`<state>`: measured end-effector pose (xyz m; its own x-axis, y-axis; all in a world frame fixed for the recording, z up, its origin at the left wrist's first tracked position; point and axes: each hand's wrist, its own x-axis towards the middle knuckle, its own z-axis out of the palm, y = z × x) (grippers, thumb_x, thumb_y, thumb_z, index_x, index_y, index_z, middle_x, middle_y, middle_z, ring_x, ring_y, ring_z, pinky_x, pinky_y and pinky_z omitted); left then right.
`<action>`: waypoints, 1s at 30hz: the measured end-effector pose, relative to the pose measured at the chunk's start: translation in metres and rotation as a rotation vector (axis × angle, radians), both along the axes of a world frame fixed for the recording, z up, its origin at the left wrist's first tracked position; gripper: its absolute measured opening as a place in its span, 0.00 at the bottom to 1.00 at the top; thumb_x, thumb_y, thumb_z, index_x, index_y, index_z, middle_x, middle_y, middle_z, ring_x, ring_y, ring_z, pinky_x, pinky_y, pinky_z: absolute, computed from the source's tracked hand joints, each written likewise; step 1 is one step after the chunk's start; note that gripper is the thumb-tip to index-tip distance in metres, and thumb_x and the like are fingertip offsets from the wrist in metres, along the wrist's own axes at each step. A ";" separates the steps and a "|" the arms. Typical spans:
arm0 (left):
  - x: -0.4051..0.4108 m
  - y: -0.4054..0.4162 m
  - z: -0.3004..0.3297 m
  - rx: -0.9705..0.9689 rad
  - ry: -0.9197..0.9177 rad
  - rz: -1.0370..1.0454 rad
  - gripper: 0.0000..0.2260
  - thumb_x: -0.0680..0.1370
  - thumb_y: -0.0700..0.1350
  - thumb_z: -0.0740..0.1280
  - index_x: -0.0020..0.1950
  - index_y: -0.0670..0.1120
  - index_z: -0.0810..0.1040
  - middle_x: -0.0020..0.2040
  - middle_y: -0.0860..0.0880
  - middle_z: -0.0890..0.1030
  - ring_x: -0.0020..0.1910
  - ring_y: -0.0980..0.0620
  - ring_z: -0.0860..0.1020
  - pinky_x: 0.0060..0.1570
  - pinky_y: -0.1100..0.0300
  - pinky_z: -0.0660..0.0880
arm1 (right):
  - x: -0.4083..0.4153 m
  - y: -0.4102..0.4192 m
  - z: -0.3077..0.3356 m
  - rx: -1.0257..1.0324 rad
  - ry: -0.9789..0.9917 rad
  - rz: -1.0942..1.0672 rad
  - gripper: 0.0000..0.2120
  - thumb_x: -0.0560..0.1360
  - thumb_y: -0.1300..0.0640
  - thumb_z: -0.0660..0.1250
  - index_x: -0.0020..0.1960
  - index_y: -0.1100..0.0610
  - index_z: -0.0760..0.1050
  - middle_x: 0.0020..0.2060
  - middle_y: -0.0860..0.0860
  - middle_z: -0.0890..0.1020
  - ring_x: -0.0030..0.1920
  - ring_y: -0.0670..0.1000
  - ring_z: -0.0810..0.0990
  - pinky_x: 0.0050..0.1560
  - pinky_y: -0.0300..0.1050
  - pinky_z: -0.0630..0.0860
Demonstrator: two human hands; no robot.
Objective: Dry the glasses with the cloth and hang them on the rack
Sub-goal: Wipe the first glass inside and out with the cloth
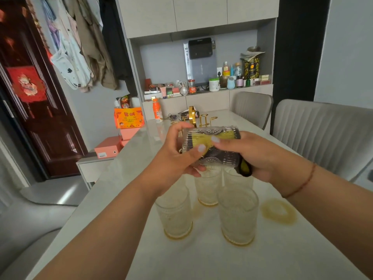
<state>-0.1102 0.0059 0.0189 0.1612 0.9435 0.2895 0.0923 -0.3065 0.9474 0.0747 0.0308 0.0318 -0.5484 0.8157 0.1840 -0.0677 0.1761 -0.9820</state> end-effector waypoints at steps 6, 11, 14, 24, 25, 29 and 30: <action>0.013 0.003 0.017 0.344 1.016 0.334 0.50 0.58 0.60 0.81 0.74 0.58 0.60 0.72 0.56 0.68 0.67 0.56 0.69 0.69 0.53 0.67 | 0.000 0.015 -0.001 0.051 -0.129 -0.085 0.04 0.72 0.58 0.70 0.47 0.52 0.81 0.42 0.49 0.87 0.45 0.47 0.84 0.51 0.40 0.78; 0.031 0.026 0.007 0.587 1.319 0.568 0.41 0.64 0.58 0.76 0.73 0.53 0.63 0.63 0.52 0.78 0.63 0.46 0.76 0.73 0.43 0.57 | 0.009 0.021 0.000 0.102 -0.081 -0.174 0.06 0.72 0.56 0.72 0.48 0.54 0.82 0.43 0.51 0.87 0.45 0.50 0.85 0.50 0.42 0.80; 0.036 0.041 0.008 0.621 1.193 0.613 0.40 0.64 0.57 0.76 0.73 0.52 0.65 0.62 0.50 0.79 0.62 0.45 0.77 0.72 0.45 0.58 | 0.028 0.026 0.008 0.035 0.119 -0.221 0.10 0.71 0.49 0.68 0.47 0.54 0.82 0.42 0.52 0.87 0.45 0.50 0.85 0.50 0.44 0.80; 0.035 0.070 0.003 0.706 1.230 0.797 0.41 0.61 0.59 0.78 0.70 0.49 0.69 0.57 0.47 0.82 0.55 0.42 0.80 0.69 0.42 0.64 | 0.030 0.036 0.032 -0.100 0.143 -0.261 0.18 0.80 0.57 0.58 0.38 0.58 0.82 0.31 0.51 0.83 0.32 0.47 0.80 0.33 0.37 0.78; 0.035 0.071 0.003 0.719 1.234 0.819 0.40 0.60 0.58 0.78 0.68 0.48 0.71 0.54 0.46 0.83 0.52 0.41 0.81 0.66 0.42 0.68 | 0.020 0.035 0.031 -0.023 0.039 -0.310 0.16 0.81 0.54 0.58 0.40 0.54 0.80 0.34 0.50 0.82 0.35 0.47 0.80 0.38 0.39 0.78; 0.033 0.059 0.011 0.636 1.087 0.718 0.38 0.60 0.60 0.77 0.66 0.48 0.72 0.47 0.49 0.84 0.43 0.45 0.82 0.49 0.50 0.77 | -0.013 0.038 0.024 0.418 -0.257 -0.535 0.19 0.80 0.44 0.54 0.43 0.58 0.73 0.38 0.54 0.78 0.44 0.56 0.79 0.51 0.55 0.77; 0.031 0.053 0.016 0.545 0.973 0.638 0.37 0.59 0.59 0.77 0.65 0.49 0.73 0.47 0.51 0.84 0.44 0.47 0.82 0.47 0.51 0.78 | -0.016 0.038 0.023 0.519 -0.246 -0.588 0.21 0.80 0.45 0.56 0.44 0.62 0.73 0.37 0.58 0.78 0.43 0.59 0.79 0.49 0.58 0.77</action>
<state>-0.0788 0.0591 0.0346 0.0885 0.7289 0.6789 0.9449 -0.2770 0.1743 0.0583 0.0689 0.0545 -0.1321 0.8263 0.5475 0.3833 0.5519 -0.7406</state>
